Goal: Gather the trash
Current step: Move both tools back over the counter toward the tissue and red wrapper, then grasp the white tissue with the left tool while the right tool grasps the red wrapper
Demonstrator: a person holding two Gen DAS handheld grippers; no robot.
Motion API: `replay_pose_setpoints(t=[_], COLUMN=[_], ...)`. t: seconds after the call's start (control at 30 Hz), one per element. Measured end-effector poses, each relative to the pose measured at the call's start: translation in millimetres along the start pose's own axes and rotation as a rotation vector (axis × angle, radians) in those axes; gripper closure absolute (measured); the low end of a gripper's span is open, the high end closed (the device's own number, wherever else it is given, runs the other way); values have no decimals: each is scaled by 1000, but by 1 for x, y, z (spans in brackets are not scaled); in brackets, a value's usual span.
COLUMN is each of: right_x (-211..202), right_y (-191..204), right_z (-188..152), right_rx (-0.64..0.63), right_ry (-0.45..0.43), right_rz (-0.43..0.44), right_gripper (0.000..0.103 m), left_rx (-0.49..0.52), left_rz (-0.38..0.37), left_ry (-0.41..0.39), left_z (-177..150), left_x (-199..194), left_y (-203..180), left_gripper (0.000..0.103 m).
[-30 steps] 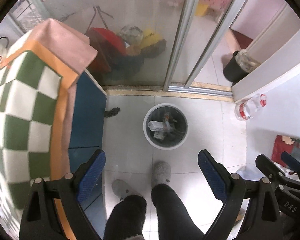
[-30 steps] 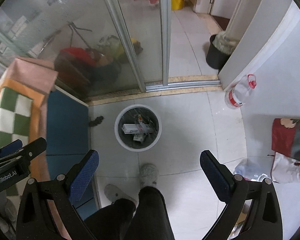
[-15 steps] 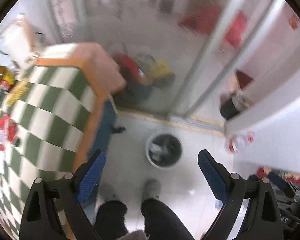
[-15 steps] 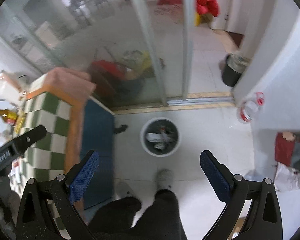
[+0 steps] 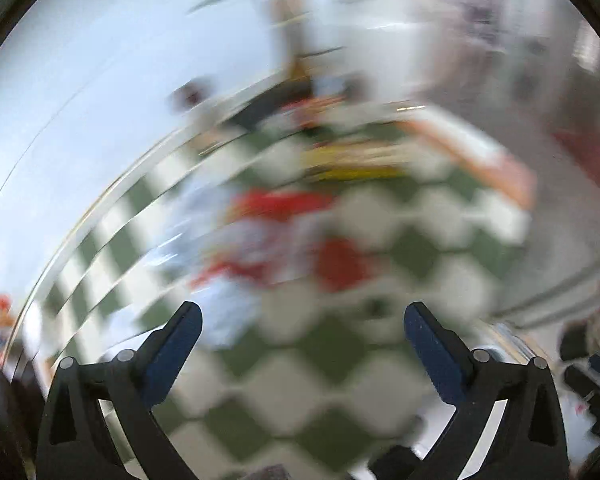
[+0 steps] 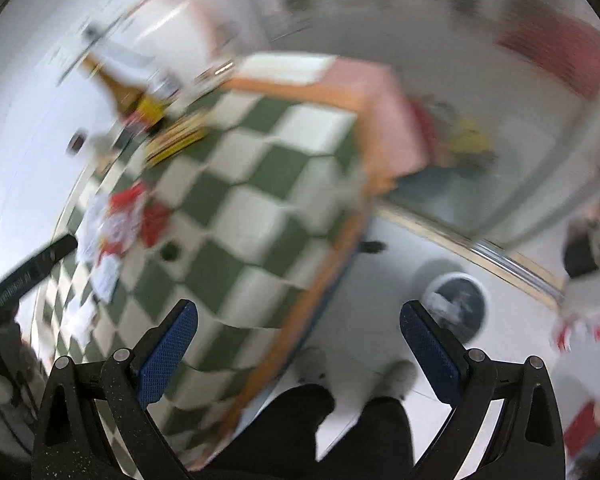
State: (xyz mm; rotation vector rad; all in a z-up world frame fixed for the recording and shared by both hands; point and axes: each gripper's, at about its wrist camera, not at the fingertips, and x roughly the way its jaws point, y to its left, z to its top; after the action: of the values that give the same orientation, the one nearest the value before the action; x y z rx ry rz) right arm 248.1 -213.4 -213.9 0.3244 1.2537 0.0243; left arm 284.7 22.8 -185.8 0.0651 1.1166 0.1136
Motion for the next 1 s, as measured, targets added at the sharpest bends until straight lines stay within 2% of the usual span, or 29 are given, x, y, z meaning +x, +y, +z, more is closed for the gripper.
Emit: replay_pose_setpoints(t=[0.03,0.07,0.1,0.17,0.23,0.33,0.4,0.43,0.5,0.57,0.6,0.63,0.67,0.7,0.73,0.77,0.83,1.0], right_x=[20,20,37,86,112,142,155,161,170,178,180,184,186,186,185,187,183,159], right_y=[24,24,45,96,115,135,142,147,156,165,168,171,173,176,177,178,175,163], right_z=[9,9,16,34,47,63,72,76,81,81,80,79,77,75,74,72,69,65], right_rx=[-38,-38,-71,-151,-161,-145,-144,-147,-158,-181,-189,-199,-209,-222,-232,-239,-235,-244], right_ry=[23,23,45,91,110,124,122,123,126,129,131,137,136,118,108,112,95,24], right_rz=[9,9,12,0,-20,-36,-45,-50,-45,-44,-44,-42,-49,-55,-63,-64,-50,-25], right_gripper=[1,1,1,1,1,1,2,4,18,26,35,41,50,53,58,87,90,94], left_rx=[-39,-91,-149,-247,-326,-412,-457,-474,-491,-469,-448,-432,-413,-396,-382,-374,-343,-258], left_rz=[34,74,107,146,149,103,46,13,-43,-46,-44,-37,-26,-25,-34,-43,-44,4], left_ry=[27,65,108,198,264,316,328,333,325,312,296,285,271,259,251,251,253,198], left_z=[-5,-11,-20,-39,-61,-84,-95,-99,-103,-103,-102,-102,-100,-99,-98,-97,-96,-90], left_x=[13,27,42,73,94,113,124,129,133,134,132,131,128,125,122,120,116,87], left_y=[25,56,87,138,174,203,215,218,218,215,212,211,208,207,205,204,200,183], left_gripper=[0,0,0,0,0,0,1,1,3,11,15,29,47,57,82,99,99,99])
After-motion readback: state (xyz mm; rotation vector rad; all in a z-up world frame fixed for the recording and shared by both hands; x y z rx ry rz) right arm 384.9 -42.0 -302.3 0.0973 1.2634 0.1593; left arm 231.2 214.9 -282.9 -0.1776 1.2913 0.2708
